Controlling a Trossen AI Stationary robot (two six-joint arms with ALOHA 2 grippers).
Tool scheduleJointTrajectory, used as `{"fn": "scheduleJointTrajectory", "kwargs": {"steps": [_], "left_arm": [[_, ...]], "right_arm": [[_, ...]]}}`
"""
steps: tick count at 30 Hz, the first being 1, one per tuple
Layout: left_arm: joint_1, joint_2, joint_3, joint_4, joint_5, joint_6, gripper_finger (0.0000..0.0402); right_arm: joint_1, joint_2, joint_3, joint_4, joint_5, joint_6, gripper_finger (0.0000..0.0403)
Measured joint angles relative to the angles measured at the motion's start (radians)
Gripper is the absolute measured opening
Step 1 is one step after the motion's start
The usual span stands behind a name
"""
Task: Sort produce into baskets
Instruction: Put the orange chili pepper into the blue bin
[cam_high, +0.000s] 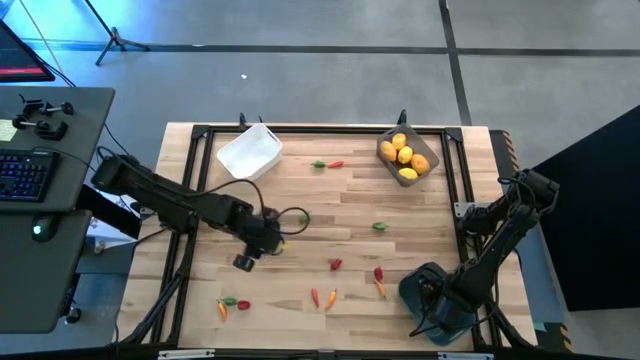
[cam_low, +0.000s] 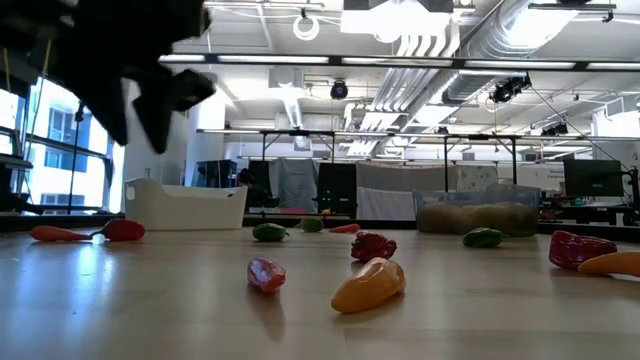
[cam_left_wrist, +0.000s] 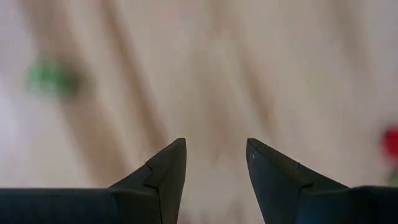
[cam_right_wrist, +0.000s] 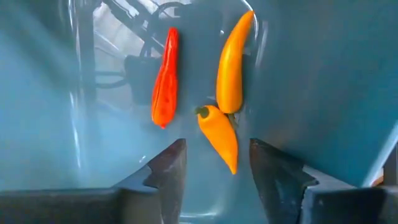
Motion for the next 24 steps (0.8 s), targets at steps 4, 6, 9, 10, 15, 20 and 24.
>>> {"fn": "scheduleJointTrajectory", "kwargs": {"steps": [4, 6, 9, 10, 15, 20, 24], "left_arm": [[0.013, -0.005, -0.028, -0.142, -0.093, -0.046, 0.0156], [0.032, -0.005, -0.082, -0.135, -0.069, -0.051, 0.0156], [0.068, -0.005, -0.181, -0.093, -0.051, -0.057, 0.0156], [0.081, -0.003, -0.21, -0.081, -0.051, -0.066, 0.0156], [0.125, 0.001, -0.205, -0.048, -0.042, -0.094, 0.0156], [0.158, 0.002, -0.207, -0.06, -0.03, -0.118, 0.0156], [0.175, 0.006, -0.21, -0.068, -0.028, -0.119, 0.0156]], "right_arm": [[0.0, 0.0, 0.0, -0.002, 0.012, -0.002, 0.0167], [0.0, 0.0, 0.0, -0.001, 0.012, -0.002, 0.0168], [0.0, 0.0, 0.0, -0.001, 0.012, 0.0, 0.0168], [0.0, 0.0, 0.0, -0.002, 0.012, -0.001, 0.0168], [-0.002, 0.0, 0.0, -0.001, 0.012, -0.008, 0.0168], [-0.002, 0.0, 0.0, 0.007, 0.022, -0.007, 0.0168], [-0.002, 0.0, 0.0, 0.007, 0.022, -0.006, 0.0168]]}}
